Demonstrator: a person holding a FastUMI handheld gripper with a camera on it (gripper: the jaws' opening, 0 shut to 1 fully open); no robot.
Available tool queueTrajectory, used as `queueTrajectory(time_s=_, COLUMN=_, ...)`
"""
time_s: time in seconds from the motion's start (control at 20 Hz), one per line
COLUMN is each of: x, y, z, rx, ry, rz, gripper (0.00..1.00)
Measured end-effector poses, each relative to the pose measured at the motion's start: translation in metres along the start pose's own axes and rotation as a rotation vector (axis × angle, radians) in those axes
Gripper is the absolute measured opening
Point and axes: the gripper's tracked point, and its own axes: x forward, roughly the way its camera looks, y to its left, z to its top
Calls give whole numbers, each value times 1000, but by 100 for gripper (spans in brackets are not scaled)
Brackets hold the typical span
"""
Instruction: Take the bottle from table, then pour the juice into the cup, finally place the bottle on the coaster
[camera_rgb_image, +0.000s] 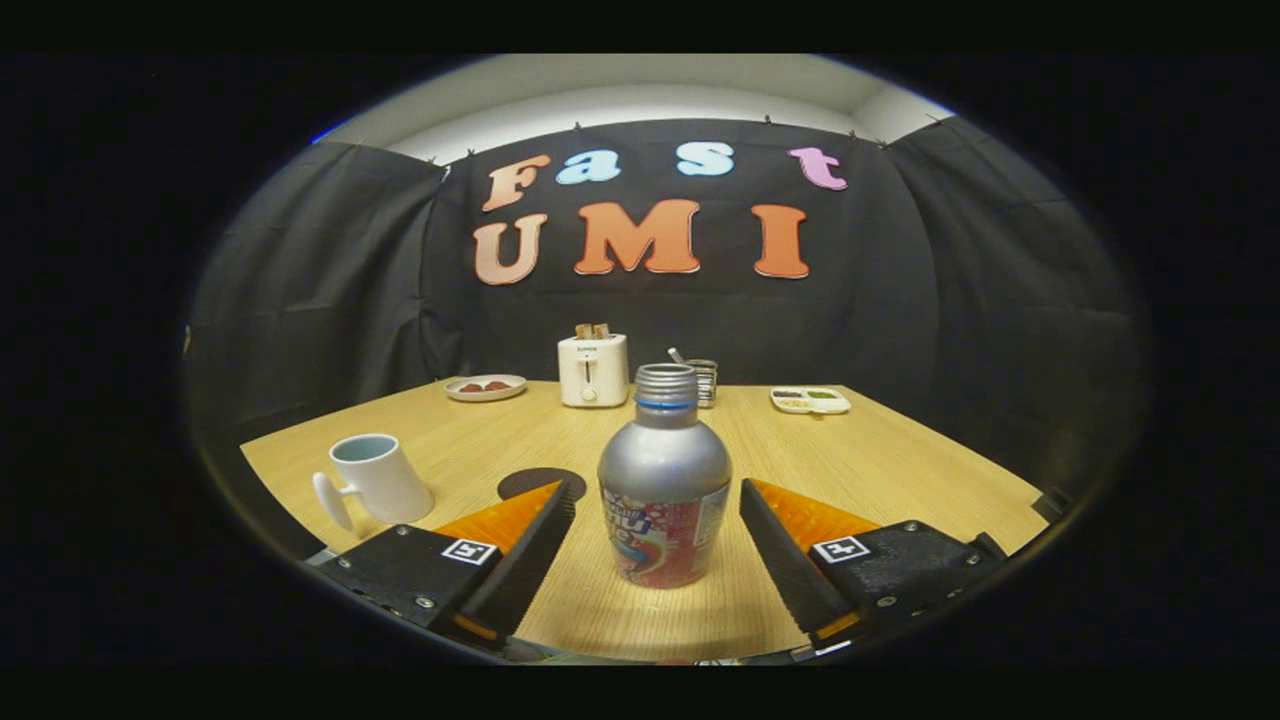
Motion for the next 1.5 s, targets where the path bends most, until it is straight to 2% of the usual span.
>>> queueTrajectory(time_s=0.7, x=20, y=4, z=-46, rx=-13, ry=145, rz=-24, gripper=97)
queueTrajectory(time_s=0.8, x=22, y=1, z=-46, rx=-39, ry=138, rz=-60, gripper=93)
queueTrajectory(time_s=0.85, x=26, y=3, z=-46, rx=-43, ry=136, rz=-58, gripper=82)
queueTrajectory(time_s=1.05, x=20, y=12, z=-30, rx=-72, ry=95, rz=-79, gripper=78)
queueTrajectory(time_s=1.15, x=18, y=22, z=-20, rx=-112, ry=87, rz=-79, gripper=78)
queueTrajectory(time_s=1.5, x=13, y=50, z=14, rx=-378, ry=40, rz=-139, gripper=78)
